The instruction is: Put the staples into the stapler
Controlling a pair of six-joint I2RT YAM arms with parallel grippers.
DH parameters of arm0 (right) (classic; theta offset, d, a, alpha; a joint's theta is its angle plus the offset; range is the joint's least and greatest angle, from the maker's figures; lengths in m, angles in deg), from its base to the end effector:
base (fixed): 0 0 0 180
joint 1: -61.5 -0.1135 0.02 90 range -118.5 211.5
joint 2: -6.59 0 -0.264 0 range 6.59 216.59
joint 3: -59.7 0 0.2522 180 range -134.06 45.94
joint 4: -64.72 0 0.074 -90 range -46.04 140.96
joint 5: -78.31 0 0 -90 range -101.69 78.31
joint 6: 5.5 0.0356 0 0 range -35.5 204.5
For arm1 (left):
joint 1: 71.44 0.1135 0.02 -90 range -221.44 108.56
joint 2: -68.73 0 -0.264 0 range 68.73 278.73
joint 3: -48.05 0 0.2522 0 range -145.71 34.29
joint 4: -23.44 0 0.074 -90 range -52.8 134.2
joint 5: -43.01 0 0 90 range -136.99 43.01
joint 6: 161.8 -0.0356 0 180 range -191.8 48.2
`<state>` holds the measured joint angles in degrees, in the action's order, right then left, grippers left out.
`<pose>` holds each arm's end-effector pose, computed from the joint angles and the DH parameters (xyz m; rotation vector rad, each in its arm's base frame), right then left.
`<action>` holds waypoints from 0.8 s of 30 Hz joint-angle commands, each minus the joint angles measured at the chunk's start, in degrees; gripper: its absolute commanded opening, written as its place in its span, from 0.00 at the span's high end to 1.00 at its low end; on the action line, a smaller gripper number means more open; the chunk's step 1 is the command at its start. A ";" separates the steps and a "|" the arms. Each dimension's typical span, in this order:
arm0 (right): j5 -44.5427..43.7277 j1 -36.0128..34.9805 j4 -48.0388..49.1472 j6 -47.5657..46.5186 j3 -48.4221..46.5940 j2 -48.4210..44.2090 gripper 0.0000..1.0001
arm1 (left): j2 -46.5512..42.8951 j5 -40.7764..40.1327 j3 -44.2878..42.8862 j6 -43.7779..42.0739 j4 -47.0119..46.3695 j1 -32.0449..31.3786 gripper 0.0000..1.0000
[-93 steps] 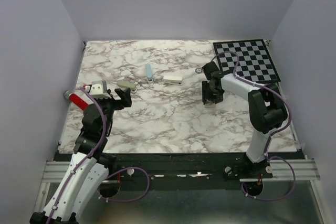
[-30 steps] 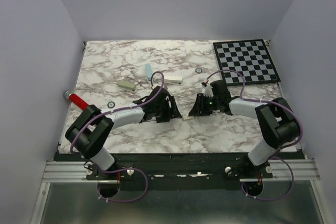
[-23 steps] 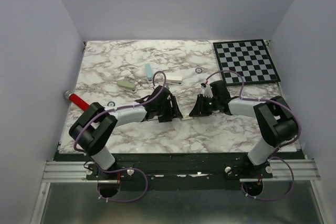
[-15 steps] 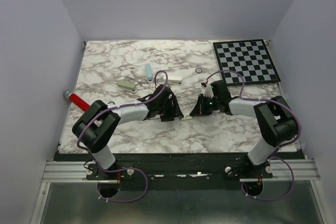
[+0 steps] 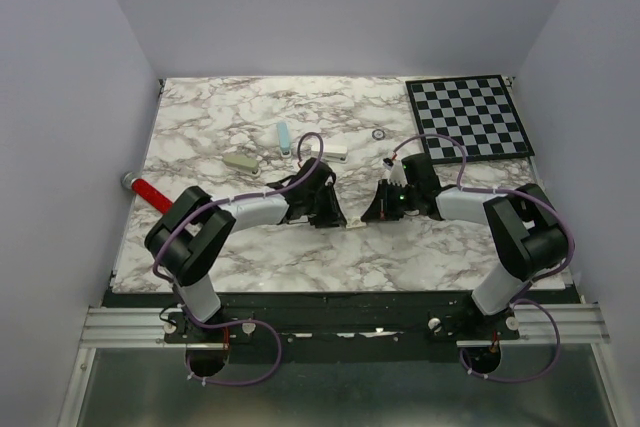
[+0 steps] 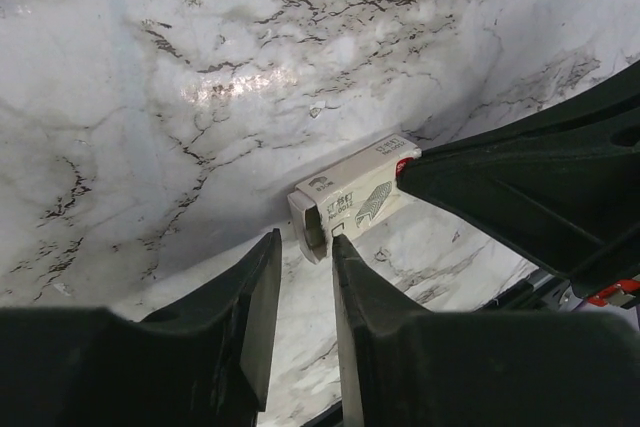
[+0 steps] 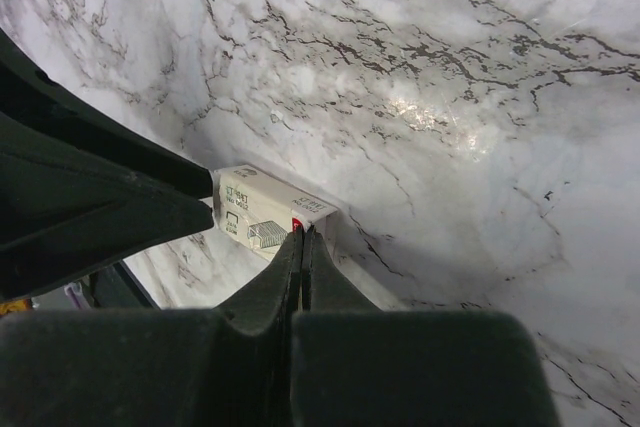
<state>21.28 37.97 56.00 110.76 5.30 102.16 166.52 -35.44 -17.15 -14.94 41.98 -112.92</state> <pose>0.2695 0.1385 0.1308 -0.2136 2.5427 1.0709 0.2475 -0.2283 0.1545 -0.2662 2.6922 -0.9006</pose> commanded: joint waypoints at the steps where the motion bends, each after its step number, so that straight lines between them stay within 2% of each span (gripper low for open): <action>1: -0.19 0.06 -0.82 -1.56 1.44 0.06 0.97 | 1.25 -1.53 -2.43 -0.17 3.75 -0.89 0.66; 3: -0.19 0.06 -0.82 -1.56 1.44 -0.03 0.97 | 1.43 -1.97 -2.87 -0.52 4.80 -1.15 0.67; 4: -0.19 0.06 -0.82 -1.56 1.36 -0.03 0.97 | 1.43 -2.41 -3.14 -0.61 4.89 -1.24 0.71; 9: -0.10 0.06 -0.82 -1.56 1.27 -0.03 0.97 | 1.60 -3.90 -4.37 -1.31 7.96 -1.68 0.76; 24: 0.52 0.06 -0.47 -1.13 1.27 -0.21 0.96 | 4.15 -6.89 -9.38 -3.07 13.50 -3.00 0.77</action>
<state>21.37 37.97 56.04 110.56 5.30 102.16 169.37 -40.14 -24.45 -17.15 51.83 -115.23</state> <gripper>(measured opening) 0.038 0.230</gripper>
